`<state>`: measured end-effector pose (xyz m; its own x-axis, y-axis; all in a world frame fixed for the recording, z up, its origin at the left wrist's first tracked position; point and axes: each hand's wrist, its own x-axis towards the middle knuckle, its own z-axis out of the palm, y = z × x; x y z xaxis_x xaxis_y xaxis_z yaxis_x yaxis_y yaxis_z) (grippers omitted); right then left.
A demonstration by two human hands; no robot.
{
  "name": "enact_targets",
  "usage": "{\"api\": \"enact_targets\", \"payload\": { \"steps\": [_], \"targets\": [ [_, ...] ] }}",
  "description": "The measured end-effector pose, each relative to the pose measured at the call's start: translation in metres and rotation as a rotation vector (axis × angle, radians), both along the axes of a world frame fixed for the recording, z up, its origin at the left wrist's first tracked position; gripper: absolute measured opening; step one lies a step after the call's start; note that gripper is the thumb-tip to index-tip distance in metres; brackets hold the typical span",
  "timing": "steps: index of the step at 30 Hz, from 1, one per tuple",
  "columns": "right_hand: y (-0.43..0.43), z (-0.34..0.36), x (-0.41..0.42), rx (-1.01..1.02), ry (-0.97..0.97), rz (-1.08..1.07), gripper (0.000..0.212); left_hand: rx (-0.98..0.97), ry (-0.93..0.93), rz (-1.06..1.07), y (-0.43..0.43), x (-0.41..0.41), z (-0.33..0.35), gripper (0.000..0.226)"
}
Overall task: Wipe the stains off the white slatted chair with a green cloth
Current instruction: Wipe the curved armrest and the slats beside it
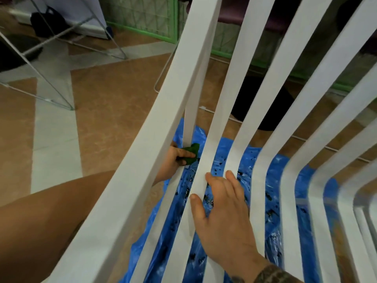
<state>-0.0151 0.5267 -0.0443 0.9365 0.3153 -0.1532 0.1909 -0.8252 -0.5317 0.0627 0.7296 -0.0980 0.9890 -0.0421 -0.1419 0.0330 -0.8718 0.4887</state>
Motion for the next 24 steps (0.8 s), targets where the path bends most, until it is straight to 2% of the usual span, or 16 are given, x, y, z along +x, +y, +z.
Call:
{"api": "enact_targets", "payload": {
  "steps": [3, 5, 12, 17, 20, 22, 24],
  "targets": [
    [0.000, 0.000, -0.002, 0.021, 0.001, -0.008, 0.060, -0.105, 0.038, 0.169, -0.013, -0.004, 0.002, 0.033],
    [-0.001, 0.000, -0.003, 0.039, 0.002, -0.014, 0.061, -0.183, 0.038, 0.208, -0.020, -0.006, 0.006, 0.033],
    [-0.004, 0.001, -0.003, 0.057, 0.024, -0.005, 0.060, -0.264, 0.162, 0.358, -0.011, -0.006, 0.034, 0.034],
    [-0.005, 0.005, -0.002, 0.053, 0.038, 0.005, 0.060, -0.345, 0.160, 0.508, -0.005, -0.010, 0.045, 0.032],
    [-0.004, 0.004, -0.002, 0.048, 0.038, 0.010, 0.060, -0.471, 0.120, 0.682, -0.007, -0.014, 0.048, 0.030],
    [-0.004, 0.005, -0.002, 0.045, 0.034, 0.009, 0.061, -0.624, 0.159, 0.766, -0.015, -0.017, 0.045, 0.030],
    [-0.004, 0.004, -0.002, 0.042, 0.025, 0.012, 0.061, -0.796, 0.213, 0.865, -0.028, -0.016, 0.040, 0.017]
  ]
}}
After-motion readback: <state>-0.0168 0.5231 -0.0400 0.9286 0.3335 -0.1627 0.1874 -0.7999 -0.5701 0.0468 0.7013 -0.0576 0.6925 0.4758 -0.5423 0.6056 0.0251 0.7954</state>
